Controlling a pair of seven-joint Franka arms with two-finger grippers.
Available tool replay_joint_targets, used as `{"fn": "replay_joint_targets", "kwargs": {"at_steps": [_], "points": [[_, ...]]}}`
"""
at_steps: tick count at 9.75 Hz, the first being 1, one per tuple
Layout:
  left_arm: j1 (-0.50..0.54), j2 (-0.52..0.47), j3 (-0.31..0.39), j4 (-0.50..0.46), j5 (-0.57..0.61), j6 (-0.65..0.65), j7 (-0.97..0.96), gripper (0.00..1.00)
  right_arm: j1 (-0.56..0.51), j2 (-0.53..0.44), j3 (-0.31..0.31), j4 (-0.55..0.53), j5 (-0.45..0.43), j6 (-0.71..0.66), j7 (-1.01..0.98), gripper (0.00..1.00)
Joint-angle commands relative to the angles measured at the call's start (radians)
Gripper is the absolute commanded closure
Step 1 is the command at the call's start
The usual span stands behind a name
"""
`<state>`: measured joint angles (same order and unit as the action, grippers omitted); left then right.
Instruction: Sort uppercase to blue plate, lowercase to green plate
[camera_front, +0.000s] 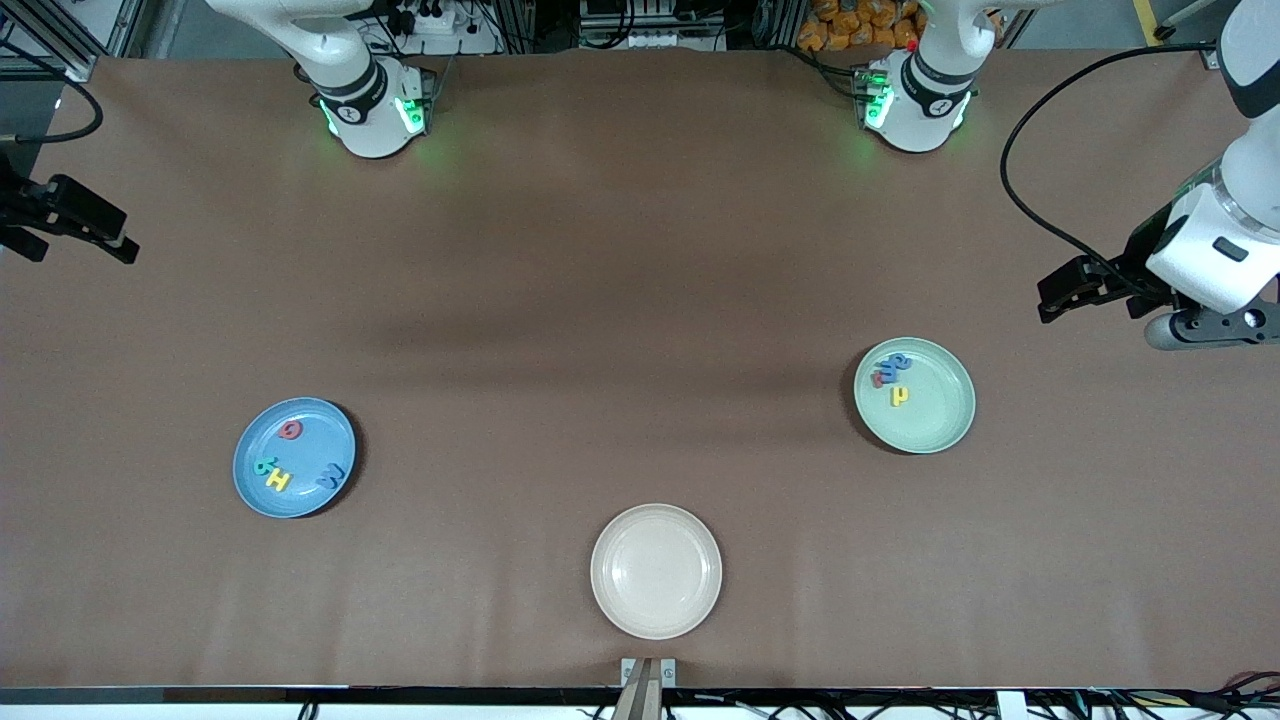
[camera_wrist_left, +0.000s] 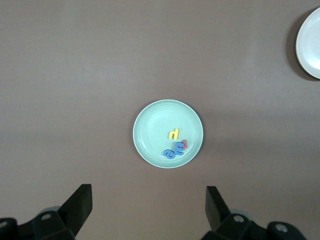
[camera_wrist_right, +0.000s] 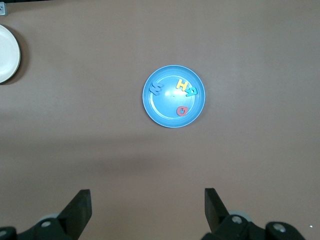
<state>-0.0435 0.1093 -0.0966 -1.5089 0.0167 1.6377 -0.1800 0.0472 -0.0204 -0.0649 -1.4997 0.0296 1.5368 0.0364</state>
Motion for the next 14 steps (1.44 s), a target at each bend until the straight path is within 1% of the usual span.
{"fn": "replay_joint_targets", "kwargs": {"at_steps": [1,3,5,14], "points": [[0.005,-0.06,-0.003,-0.033,-0.011,-0.004,0.014,0.0,0.005,0.013,0.007,0.03,-0.02,-0.021,0.017,0.0],[0.011,-0.103,-0.005,-0.028,-0.012,-0.029,0.019,0.0,0.005,0.013,0.007,0.03,-0.02,-0.021,0.019,0.0],[0.01,-0.105,-0.005,-0.008,-0.018,-0.029,0.019,0.0,0.006,0.014,0.008,0.029,-0.02,-0.021,0.019,0.0],[0.008,-0.105,-0.006,0.003,-0.024,-0.029,0.014,0.0,0.008,0.013,0.007,0.029,-0.026,-0.021,0.019,0.0]]}}
